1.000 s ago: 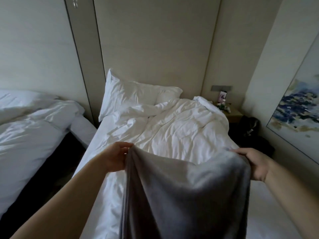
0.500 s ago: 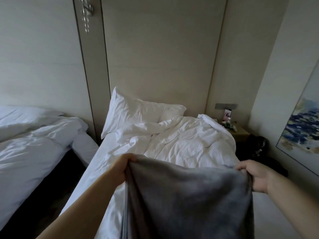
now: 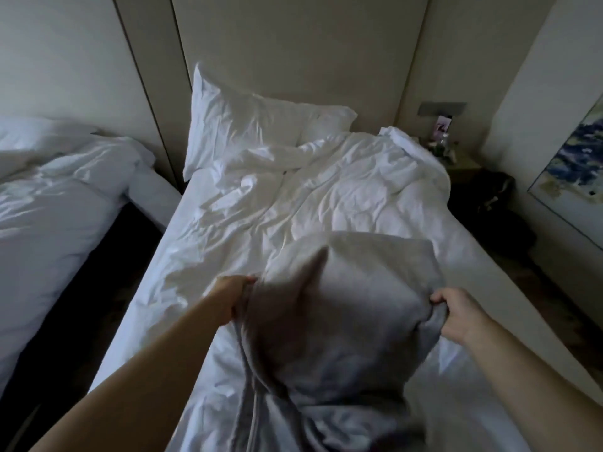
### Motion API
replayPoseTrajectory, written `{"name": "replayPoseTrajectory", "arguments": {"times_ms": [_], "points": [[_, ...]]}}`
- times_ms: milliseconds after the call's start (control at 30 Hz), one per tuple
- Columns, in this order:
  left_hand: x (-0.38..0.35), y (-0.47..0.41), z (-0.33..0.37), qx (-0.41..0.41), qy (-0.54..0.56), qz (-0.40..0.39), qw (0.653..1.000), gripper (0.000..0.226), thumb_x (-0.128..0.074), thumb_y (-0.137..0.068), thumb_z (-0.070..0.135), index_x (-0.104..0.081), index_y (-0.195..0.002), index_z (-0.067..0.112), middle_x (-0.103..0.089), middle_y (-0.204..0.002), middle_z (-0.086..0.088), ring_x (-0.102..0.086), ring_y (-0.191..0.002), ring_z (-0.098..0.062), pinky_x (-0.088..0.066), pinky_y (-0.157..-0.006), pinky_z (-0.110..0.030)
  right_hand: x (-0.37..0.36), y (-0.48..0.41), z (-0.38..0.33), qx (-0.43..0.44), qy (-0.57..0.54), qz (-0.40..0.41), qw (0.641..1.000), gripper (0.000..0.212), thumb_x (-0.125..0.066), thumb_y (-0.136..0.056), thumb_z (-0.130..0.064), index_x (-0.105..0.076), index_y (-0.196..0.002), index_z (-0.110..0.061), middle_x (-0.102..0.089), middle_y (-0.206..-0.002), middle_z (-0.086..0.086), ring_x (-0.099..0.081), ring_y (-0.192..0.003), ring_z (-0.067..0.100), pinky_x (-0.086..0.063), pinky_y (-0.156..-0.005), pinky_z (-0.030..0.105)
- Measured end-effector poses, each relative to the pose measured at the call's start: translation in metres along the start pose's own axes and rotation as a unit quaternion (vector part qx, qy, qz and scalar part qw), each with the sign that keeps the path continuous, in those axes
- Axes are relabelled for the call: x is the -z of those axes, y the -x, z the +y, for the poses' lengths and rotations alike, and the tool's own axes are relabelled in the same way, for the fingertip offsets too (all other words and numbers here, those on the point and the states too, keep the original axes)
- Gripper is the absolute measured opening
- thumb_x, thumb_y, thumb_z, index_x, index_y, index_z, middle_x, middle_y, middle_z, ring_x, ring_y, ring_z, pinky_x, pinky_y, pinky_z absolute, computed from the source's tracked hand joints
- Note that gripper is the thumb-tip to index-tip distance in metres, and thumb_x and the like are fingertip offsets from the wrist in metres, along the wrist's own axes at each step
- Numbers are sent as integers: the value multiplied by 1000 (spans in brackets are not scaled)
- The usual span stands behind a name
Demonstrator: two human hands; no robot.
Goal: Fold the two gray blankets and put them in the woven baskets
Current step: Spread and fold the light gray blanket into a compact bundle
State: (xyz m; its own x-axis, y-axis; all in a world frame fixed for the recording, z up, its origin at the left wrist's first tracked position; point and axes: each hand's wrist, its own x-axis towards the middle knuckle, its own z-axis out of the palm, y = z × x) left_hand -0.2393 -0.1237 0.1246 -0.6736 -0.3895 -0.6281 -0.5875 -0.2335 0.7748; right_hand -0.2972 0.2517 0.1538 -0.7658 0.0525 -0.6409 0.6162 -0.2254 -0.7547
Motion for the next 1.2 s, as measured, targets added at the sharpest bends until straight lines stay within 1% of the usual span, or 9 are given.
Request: {"name": "replayPoseTrajectory", "arguments": {"times_ms": [233, 333, 467, 567, 667, 867, 1000, 1100, 1200], "points": [[17, 17, -126, 158, -382, -64, 908, 42, -78, -73, 44, -64, -77, 5, -61, -61, -10, -59, -54, -22, -50, -57, -28, 49, -3, 106, -217, 115, 45, 968, 31, -52, -83, -27, -64, -66, -4, -60, -60, 15, -57, -54, 30, -46, -58, 31], [14, 16, -134, 164, -438, -63, 881, 42, -79, -70, 45, -65, -84, 8, -66, -73, -6, -63, -61, -17, -55, -55, -26, 56, -6, 109, -281, 133, 46, 949, 39, -60, -79, -36, -62, -51, -10, -56, -46, 11, -53, -34, 24, -46, -42, 26], [5, 16, -135, 221, -471, -150, 841, 52, -59, -81, 64, -55, -91, 13, -52, -69, -1, -56, -49, -9, -51, -46, -19, 53, -13, 103, -263, 134, 52, 954, 27, -62, -80, -38, -56, -70, -14, -55, -62, 10, -50, -54, 27, -40, -57, 26], [-5, 11, -133, 132, -547, -179, 807, 58, -63, -76, 63, -54, -111, 17, -59, -89, 4, -60, -70, -8, -53, -66, -25, 48, -15, 96, -248, 128, 39, 959, 24, -64, -78, -38, -59, -79, -14, -56, -73, 11, -51, -64, 28, -38, -63, 30], [-17, 6, -119, 6, -606, -181, 775, 26, -62, -81, 48, -59, -70, 25, -61, -75, 6, -55, -66, -6, -46, -65, -17, 42, -13, 88, -225, 130, 11, 966, 29, -65, -78, -41, -60, -92, -16, -57, -81, 13, -51, -69, 28, -38, -67, 31], [-12, 9, -82, -242, -464, 51, 851, 28, -55, -88, 27, -60, -65, 13, -60, -72, -2, -54, -70, -18, -39, -62, -30, 40, -6, 57, -129, 112, -15, 985, 30, -62, -87, -33, -66, -97, -5, -72, -81, 22, -67, -77, 35, -57, -67, 47], [-11, 28, -30, -389, -324, 204, 838, 20, -58, -88, 20, -70, -74, 14, -59, -72, 2, -51, -64, -15, -34, -60, -25, 45, -3, 25, 11, 164, 20, 986, 34, -64, -88, -31, -66, -106, -2, -73, -92, 21, -69, -88, 33, -54, -74, 37], [-11, 42, 25, -432, -268, 256, 822, 22, -52, -88, 20, -62, -69, 16, -52, -68, 6, -48, -61, -14, -32, -59, -27, 42, 6, -17, 159, 168, 50, 972, 35, -68, -85, -38, -68, -106, -10, -72, -96, 14, -70, -87, 29, -53, -71, 34], [-17, 56, 80, -386, -150, 255, 874, 30, -36, -89, 24, -50, -65, 15, -54, -69, 0, -49, -66, -17, -34, -57, -30, 24, 26, -76, 274, 83, 54, 957, 24, -69, -83, -39, -70, -92, -18, -73, -88, 4, -73, -71, 15, -49, -63, 29]]}}
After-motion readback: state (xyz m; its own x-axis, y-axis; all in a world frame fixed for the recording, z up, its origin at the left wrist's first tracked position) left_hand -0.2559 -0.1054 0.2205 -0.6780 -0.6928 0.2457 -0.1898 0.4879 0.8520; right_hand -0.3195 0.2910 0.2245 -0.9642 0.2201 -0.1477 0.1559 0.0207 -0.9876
